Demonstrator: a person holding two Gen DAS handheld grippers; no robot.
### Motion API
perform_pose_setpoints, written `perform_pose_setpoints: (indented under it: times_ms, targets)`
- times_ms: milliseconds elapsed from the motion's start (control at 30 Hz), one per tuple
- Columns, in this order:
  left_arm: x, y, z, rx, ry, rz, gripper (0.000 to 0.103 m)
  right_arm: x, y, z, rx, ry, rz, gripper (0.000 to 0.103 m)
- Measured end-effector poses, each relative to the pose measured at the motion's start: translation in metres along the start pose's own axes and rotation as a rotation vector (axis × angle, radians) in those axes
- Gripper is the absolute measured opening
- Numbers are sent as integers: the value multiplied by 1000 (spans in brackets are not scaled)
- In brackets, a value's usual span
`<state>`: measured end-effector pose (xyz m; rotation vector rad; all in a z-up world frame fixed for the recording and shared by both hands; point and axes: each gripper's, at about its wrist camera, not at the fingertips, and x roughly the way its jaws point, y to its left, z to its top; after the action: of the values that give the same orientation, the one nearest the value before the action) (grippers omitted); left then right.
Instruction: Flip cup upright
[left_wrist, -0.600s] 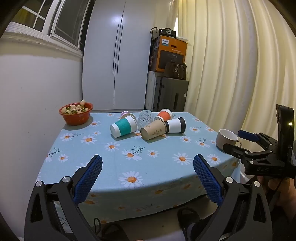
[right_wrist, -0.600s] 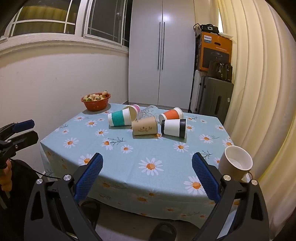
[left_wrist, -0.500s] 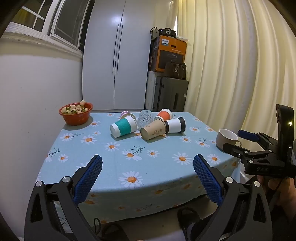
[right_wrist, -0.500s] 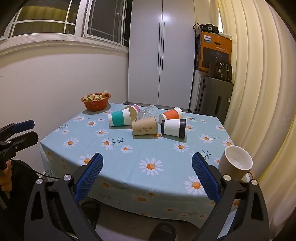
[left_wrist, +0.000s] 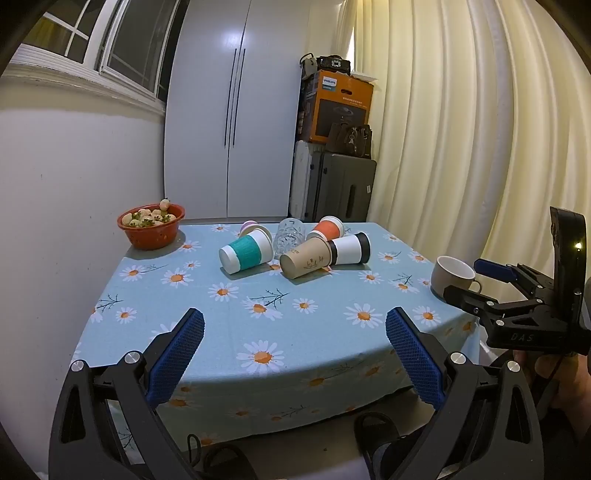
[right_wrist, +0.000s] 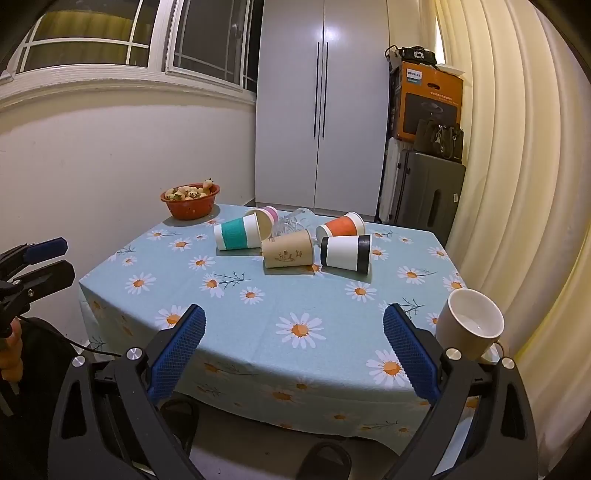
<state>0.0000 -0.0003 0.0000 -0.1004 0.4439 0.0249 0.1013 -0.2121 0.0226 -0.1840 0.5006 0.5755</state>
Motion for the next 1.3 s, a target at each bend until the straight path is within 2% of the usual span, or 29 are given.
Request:
perform_pose_setpoints:
  times_ms: [1300]
  targets:
    - [1,-1,0,1,1,2,96,2,-5,0,0,7,-3,96]
